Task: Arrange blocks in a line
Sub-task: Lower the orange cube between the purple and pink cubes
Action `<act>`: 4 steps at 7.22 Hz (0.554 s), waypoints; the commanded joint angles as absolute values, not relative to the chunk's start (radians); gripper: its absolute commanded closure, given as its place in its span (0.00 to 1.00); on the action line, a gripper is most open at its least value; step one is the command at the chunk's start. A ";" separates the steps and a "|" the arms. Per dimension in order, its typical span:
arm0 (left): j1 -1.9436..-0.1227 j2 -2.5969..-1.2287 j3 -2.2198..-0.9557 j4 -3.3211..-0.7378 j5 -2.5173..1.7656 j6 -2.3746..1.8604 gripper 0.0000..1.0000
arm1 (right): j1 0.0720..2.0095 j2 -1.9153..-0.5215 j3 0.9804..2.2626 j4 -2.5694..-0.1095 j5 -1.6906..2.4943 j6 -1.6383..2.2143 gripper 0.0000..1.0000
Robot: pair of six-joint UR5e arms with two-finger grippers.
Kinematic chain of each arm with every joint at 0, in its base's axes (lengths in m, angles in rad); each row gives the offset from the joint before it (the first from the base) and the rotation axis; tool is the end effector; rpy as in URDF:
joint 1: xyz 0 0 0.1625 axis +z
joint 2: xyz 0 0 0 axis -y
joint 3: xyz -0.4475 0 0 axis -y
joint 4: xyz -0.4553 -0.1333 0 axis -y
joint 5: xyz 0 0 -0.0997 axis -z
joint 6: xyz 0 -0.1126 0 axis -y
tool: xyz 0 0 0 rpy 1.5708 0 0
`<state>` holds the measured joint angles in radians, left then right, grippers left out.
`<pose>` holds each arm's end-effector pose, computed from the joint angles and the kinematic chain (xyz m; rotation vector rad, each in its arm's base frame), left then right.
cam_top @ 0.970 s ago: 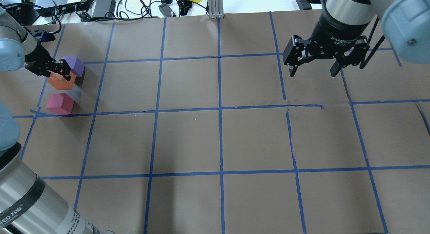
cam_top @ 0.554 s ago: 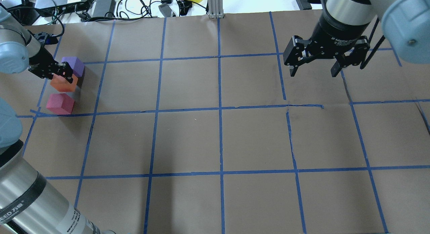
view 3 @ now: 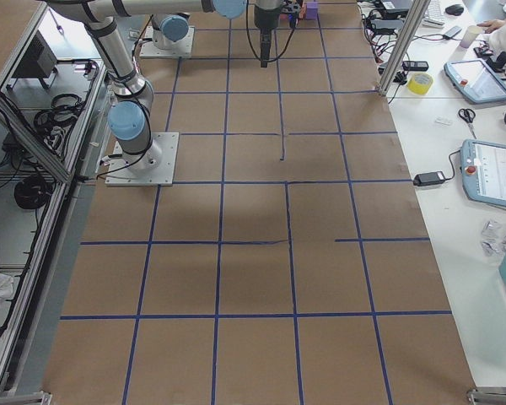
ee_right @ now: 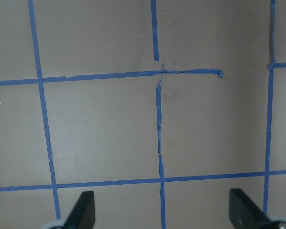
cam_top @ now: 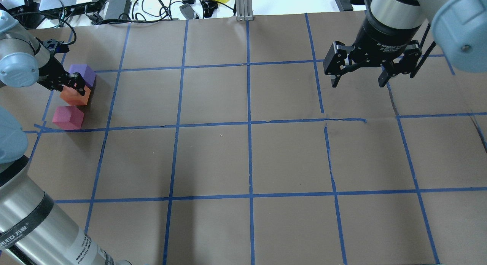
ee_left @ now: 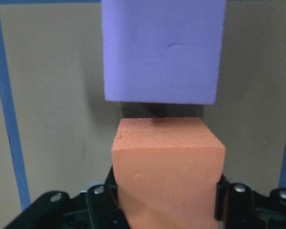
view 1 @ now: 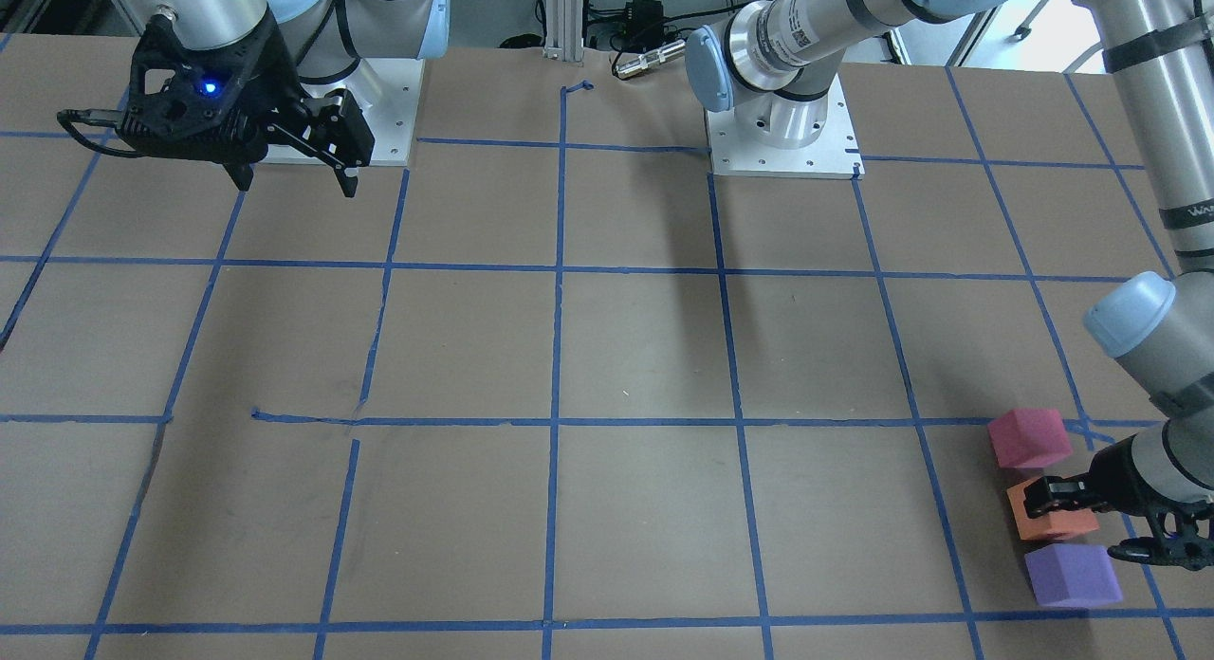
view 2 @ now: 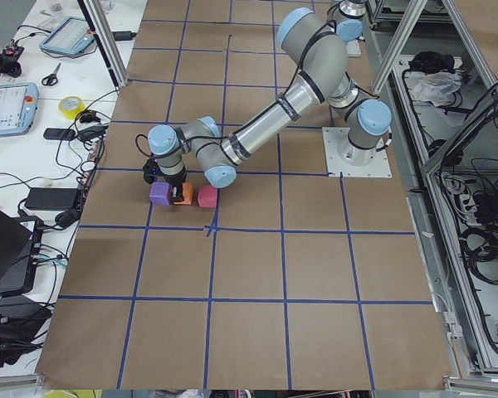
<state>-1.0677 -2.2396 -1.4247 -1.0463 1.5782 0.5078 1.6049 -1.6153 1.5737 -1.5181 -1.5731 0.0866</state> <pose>0.2561 -0.7401 0.1739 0.0074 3.1342 0.0032 0.1512 -0.5286 0.5148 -0.0824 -3.1375 -0.0172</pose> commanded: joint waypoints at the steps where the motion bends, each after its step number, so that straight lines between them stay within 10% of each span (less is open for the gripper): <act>1: -1.068 -2.247 -1.431 -1.031 1.577 0.509 1.00 | 1.605 -1.615 1.574 -1.517 -1.574 0.087 0.00; 4: -1.066 -2.247 -1.430 -1.029 1.578 0.514 1.00 | 1.605 -1.615 1.574 -1.516 -1.575 0.086 0.00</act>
